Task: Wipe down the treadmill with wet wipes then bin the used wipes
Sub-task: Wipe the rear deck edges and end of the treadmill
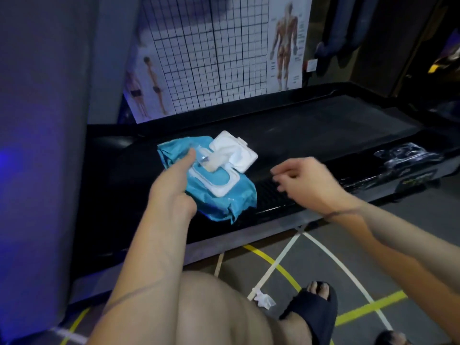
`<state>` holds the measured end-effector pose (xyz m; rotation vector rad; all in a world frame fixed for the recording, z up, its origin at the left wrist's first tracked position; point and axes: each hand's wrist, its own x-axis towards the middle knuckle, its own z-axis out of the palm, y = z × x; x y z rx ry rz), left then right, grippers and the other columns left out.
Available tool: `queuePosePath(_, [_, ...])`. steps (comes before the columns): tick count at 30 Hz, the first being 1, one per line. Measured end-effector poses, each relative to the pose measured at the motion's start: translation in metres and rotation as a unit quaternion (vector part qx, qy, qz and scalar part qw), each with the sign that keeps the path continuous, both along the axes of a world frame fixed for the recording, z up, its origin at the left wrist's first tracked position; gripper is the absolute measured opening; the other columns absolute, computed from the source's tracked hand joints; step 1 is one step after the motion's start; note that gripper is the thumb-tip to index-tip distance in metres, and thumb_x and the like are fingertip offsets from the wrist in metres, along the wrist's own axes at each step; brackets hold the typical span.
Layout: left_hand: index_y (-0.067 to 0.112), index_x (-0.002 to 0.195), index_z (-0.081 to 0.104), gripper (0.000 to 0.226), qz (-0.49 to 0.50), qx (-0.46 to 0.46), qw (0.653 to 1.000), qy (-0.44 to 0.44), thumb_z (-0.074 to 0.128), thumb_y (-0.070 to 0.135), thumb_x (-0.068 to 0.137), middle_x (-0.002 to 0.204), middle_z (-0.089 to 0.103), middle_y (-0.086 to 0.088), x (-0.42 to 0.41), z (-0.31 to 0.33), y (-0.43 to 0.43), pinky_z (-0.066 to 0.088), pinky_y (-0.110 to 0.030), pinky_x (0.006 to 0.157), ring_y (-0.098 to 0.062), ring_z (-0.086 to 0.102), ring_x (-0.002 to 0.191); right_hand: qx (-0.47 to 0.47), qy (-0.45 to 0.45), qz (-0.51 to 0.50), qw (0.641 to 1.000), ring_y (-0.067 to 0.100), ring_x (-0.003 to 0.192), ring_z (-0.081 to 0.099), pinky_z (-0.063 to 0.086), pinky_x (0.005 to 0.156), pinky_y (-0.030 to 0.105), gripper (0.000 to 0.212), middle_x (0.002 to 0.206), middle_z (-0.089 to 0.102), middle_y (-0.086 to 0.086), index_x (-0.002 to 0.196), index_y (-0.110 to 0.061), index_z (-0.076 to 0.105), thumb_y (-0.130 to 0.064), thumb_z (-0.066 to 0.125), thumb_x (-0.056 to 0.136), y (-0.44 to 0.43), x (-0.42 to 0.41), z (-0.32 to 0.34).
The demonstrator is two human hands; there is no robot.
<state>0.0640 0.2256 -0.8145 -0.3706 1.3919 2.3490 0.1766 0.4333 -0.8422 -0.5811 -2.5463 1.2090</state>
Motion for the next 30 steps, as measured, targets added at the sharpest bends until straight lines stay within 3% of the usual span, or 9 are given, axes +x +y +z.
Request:
queuePosePath(6, [0.007, 0.118, 0.076, 0.029, -0.091, -0.050, 0.994, 0.044, 0.080, 0.015, 0.091, 0.100, 0.080, -0.016, 0.026, -0.001, 0.025, 0.064, -0.040, 0.056, -0.027, 0.080, 0.077, 0.038, 0.144, 0.035, 0.988, 0.005, 0.095, 0.064, 0.054, 0.089, 0.026, 0.031, 0.108, 0.065, -0.012, 0.121, -0.032, 0.070, -0.040, 0.069, 0.091, 0.005, 0.029, 0.037])
queuePosePath(9, [0.005, 0.112, 0.077, 0.024, -0.129, -0.077, 0.988, 0.045, 0.081, 0.013, 0.091, 0.095, 0.080, -0.018, 0.041, -0.006, 0.037, 0.063, -0.037, 0.054, -0.027, 0.079, 0.072, 0.225, 0.118, 0.113, 0.961, 0.006, 0.100, 0.054, 0.044, 0.090, 0.019, 0.043, 0.109, 0.054, -0.010, 0.125, -0.029, 0.069, -0.048, 0.068, 0.087, -0.005, 0.039, 0.038])
queuePosePath(12, [0.006, 0.101, 0.078, 0.014, -0.164, -0.092, 0.981, 0.041, 0.081, 0.015, 0.091, 0.092, 0.080, -0.018, 0.053, -0.013, 0.045, 0.062, -0.035, 0.054, -0.027, 0.079, 0.070, 0.259, 0.046, 0.107, 0.959, 0.014, 0.101, 0.050, 0.044, 0.091, 0.028, 0.030, 0.103, 0.050, -0.010, 0.114, -0.026, 0.072, -0.038, 0.075, 0.086, -0.003, 0.042, 0.023])
queuePosePath(14, [0.006, 0.097, 0.078, 0.008, -0.174, -0.091, 0.980, 0.045, 0.080, 0.013, 0.092, 0.088, 0.080, -0.016, 0.057, -0.016, 0.048, 0.061, -0.034, 0.052, -0.025, 0.078, 0.067, 0.237, 0.023, 0.090, 0.967, 0.011, 0.089, 0.054, 0.046, 0.081, 0.028, 0.010, 0.090, 0.053, -0.011, 0.092, -0.028, 0.071, -0.032, 0.077, 0.085, -0.001, 0.046, 0.024])
queuePosePath(16, [0.006, 0.098, 0.078, 0.008, -0.170, -0.092, 0.979, 0.058, 0.079, 0.011, 0.092, 0.090, 0.080, -0.017, 0.060, -0.019, 0.049, 0.062, -0.034, 0.053, -0.025, 0.079, 0.069, 0.182, -0.004, 0.097, 0.979, 0.004, 0.071, 0.057, 0.044, 0.068, 0.020, 0.017, 0.076, 0.060, -0.010, 0.077, -0.028, 0.066, -0.032, 0.081, 0.083, 0.004, 0.053, 0.030])
queuePosePath(20, [0.009, 0.102, 0.077, 0.009, -0.134, -0.110, 0.980, 0.101, 0.079, 0.010, 0.093, 0.091, 0.081, -0.012, 0.064, -0.030, 0.047, 0.065, -0.035, 0.061, -0.027, 0.080, 0.079, 0.110, -0.002, 0.103, 0.989, -0.006, 0.062, 0.062, 0.045, 0.061, 0.009, 0.014, 0.065, 0.069, -0.017, 0.074, -0.026, 0.072, -0.031, 0.083, 0.081, 0.006, 0.063, 0.044])
queuePosePath(23, [0.011, 0.103, 0.076, 0.010, -0.108, -0.140, 0.976, 0.127, 0.079, 0.009, 0.094, 0.092, 0.081, -0.009, 0.062, -0.048, 0.043, 0.066, -0.038, 0.071, -0.027, 0.079, 0.085, 0.095, 0.037, 0.088, 0.991, 0.001, 0.065, 0.065, 0.055, 0.067, 0.024, 0.015, 0.070, 0.071, -0.015, 0.074, -0.026, 0.069, -0.028, 0.080, 0.085, 0.001, 0.063, 0.040])
queuePosePath(27, [0.017, 0.097, 0.077, 0.011, -0.063, -0.192, 0.971, 0.124, 0.081, 0.009, 0.091, 0.094, 0.081, -0.007, 0.048, -0.079, 0.030, 0.063, -0.053, 0.089, -0.034, 0.078, 0.095, -0.077, 0.171, -0.034, 0.982, 0.018, 0.077, 0.069, 0.061, 0.079, 0.044, 0.012, 0.089, 0.073, 0.012, 0.085, -0.018, 0.064, -0.025, 0.070, 0.094, 0.007, 0.063, 0.050])
queuePosePath(30, [0.020, 0.097, 0.076, 0.011, -0.029, -0.211, 0.972, 0.099, 0.081, 0.013, 0.091, 0.095, 0.080, -0.005, 0.035, -0.089, 0.012, 0.064, -0.050, 0.088, -0.030, 0.078, 0.091, -0.098, 0.176, -0.072, 0.977, 0.024, 0.087, 0.074, 0.057, 0.091, 0.052, 0.011, 0.088, 0.075, 0.008, 0.086, -0.024, 0.061, -0.033, 0.064, 0.093, 0.013, 0.062, 0.054])
